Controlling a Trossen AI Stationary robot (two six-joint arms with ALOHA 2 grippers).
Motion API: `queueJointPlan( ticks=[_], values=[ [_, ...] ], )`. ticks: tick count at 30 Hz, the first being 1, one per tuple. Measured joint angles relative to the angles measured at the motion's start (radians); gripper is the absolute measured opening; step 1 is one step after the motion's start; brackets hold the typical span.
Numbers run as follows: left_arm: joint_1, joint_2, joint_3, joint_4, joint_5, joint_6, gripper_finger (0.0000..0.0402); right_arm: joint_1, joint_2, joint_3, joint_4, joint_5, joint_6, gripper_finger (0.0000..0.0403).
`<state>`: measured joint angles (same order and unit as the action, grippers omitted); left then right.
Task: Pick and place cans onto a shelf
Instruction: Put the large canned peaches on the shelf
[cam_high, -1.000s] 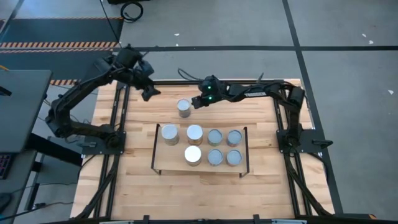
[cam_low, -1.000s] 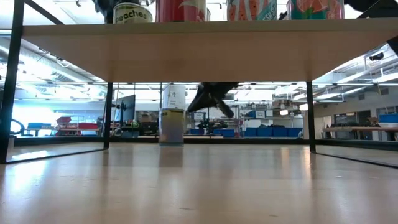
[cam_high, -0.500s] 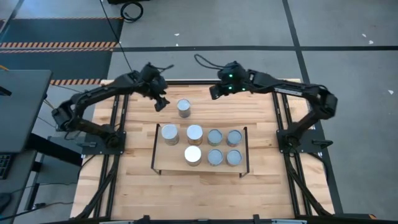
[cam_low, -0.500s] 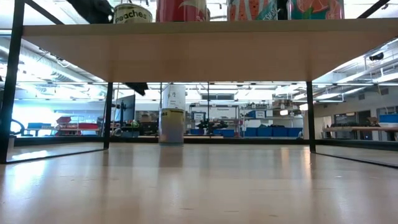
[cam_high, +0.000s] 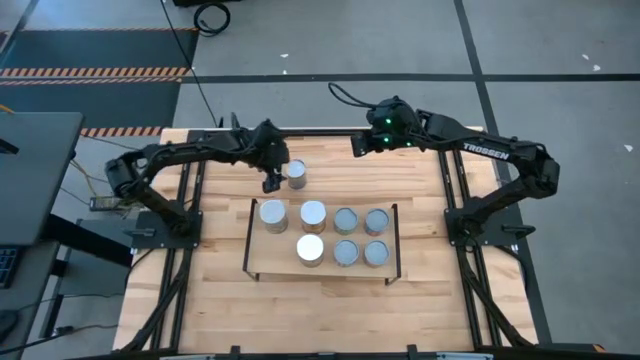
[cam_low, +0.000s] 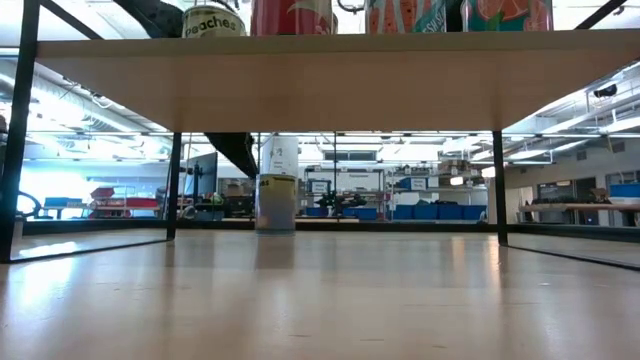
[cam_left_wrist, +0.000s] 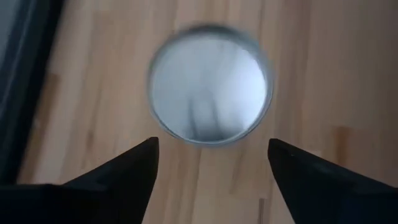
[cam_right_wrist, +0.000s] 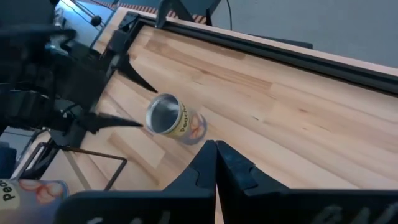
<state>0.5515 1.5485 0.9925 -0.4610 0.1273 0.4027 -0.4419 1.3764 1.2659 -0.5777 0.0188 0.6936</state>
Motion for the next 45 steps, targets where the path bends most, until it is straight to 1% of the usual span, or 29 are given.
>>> queueJointPlan(
  ticks=[2, 4, 6, 12, 22, 31, 38, 41, 45],
  values=[
    [-0.015, 0.035, 0.007, -0.019, -0.038, -0.022, 0.0317, -0.001, 0.004, 0.000, -0.006, -0.001, 0.010, 0.0006],
    [-0.033, 0.056, 0.008, -0.019, -0.107, -0.029, 0.0327, -0.001, 0.007, 0.000, -0.009, 0.000, 0.010, 0.0006],
    [-0.047, 0.064, 0.010, -0.010, -0.131, -0.018, 0.0334, -0.001, 0.011, 0.000, -0.011, -0.004, 0.011, 0.0006],
    [-0.073, 0.069, 0.010, 0.070, -0.078, -0.061, 0.0341, -0.001, 0.013, 0.000, -0.017, -0.011, 0.010, 0.0006],
    [-0.126, 0.069, 0.010, 0.187, -0.052, -0.208, 0.0341, 0.000, 0.013, 0.000, -0.017, -0.038, 0.010, 0.0006],
    [-0.175, 0.135, 0.009, 0.278, -0.058, -0.234, 0.0341, 0.002, 0.013, 0.000, -0.017, -0.047, 0.018, 0.0006],
    [-0.186, 0.137, 0.009, 0.337, -0.063, -0.234, 0.0341, 0.002, 0.013, 0.000, -0.018, -0.065, 0.021, 0.0006],
    [-0.185, 0.149, 0.010, 0.375, -0.062, -0.234, 0.0331, 0.002, 0.013, 0.000, -0.019, -0.065, 0.021, 0.0006],
    [-0.183, 0.160, 0.010, 0.375, -0.059, -0.227, 0.0299, 0.002, 0.013, 0.000, -0.019, -0.065, 0.022, 0.0006]
  ],
)
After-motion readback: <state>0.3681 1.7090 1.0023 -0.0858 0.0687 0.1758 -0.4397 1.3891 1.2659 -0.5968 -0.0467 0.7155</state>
